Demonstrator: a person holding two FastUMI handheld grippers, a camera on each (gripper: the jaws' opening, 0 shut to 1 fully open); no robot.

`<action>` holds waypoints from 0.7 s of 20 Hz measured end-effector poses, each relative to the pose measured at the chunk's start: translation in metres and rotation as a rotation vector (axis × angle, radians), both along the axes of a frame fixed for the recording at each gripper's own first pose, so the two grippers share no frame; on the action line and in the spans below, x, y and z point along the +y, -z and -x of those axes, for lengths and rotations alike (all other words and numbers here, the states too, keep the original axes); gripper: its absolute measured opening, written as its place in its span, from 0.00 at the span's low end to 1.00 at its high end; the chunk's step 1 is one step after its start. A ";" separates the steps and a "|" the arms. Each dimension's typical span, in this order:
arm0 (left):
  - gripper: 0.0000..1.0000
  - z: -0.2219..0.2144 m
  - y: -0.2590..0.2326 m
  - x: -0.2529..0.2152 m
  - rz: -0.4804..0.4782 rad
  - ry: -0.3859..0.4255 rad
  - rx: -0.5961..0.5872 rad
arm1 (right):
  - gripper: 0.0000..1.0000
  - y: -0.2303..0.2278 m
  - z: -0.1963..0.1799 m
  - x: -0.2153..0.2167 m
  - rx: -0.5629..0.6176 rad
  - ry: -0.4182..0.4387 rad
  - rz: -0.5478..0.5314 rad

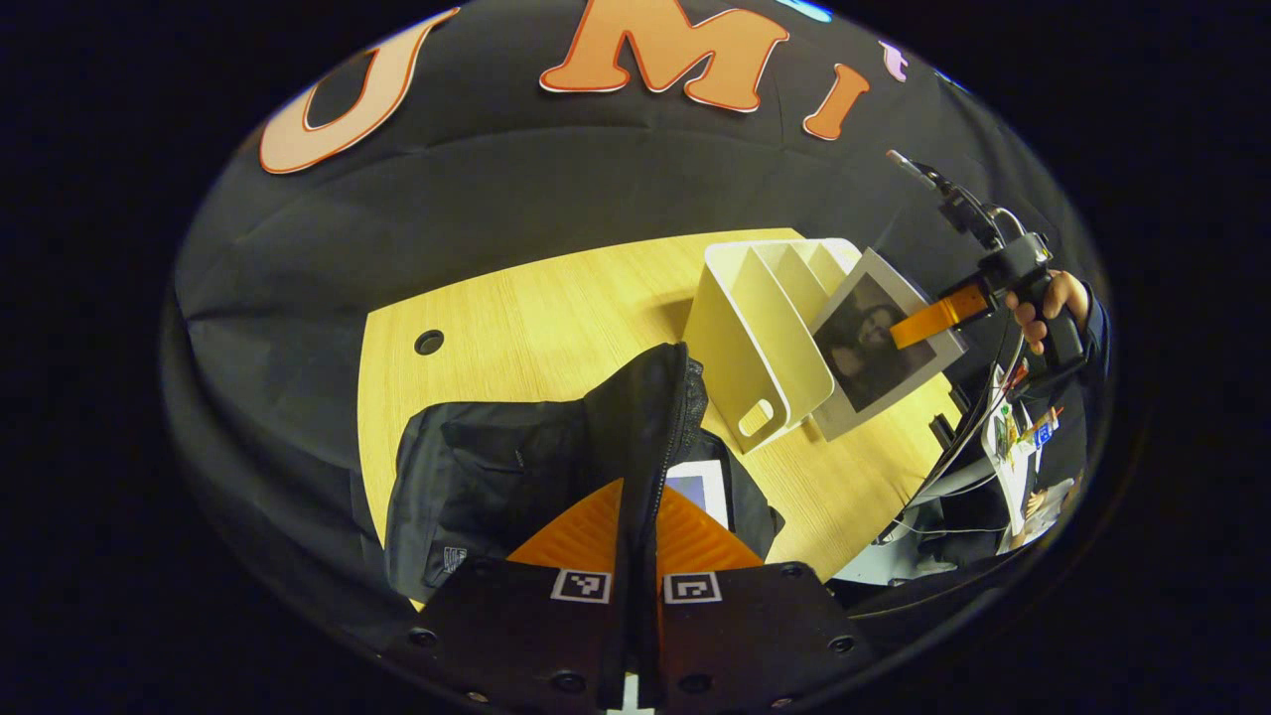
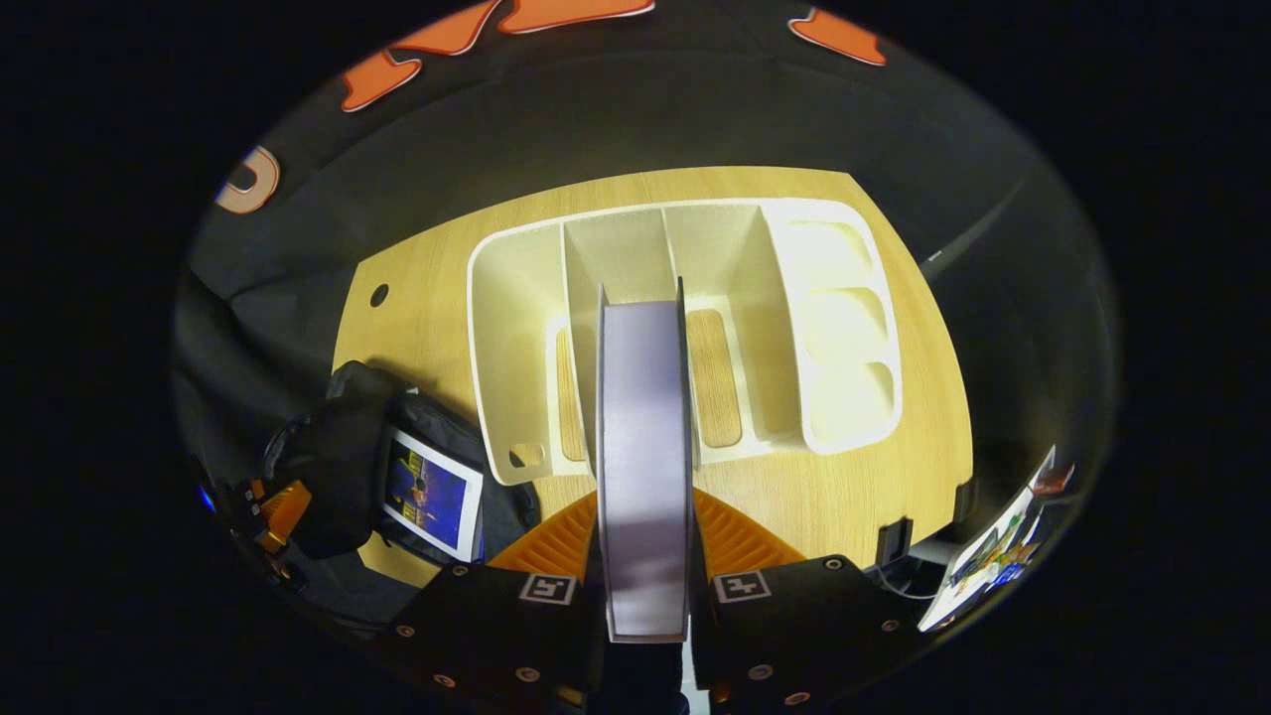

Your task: Open the schoolbag, grab two books from the bookshelf and put them into the schoolbag.

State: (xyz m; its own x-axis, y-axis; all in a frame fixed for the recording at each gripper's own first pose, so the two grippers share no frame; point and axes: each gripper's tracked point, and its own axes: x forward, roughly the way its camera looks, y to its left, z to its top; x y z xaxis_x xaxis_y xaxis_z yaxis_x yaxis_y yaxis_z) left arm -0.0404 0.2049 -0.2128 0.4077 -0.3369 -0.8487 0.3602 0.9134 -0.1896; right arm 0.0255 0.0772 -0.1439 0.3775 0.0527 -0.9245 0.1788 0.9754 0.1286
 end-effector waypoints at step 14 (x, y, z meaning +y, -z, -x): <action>0.06 -0.005 0.006 -0.003 0.017 0.127 0.005 | 0.36 0.009 0.116 0.016 -0.049 0.224 -0.202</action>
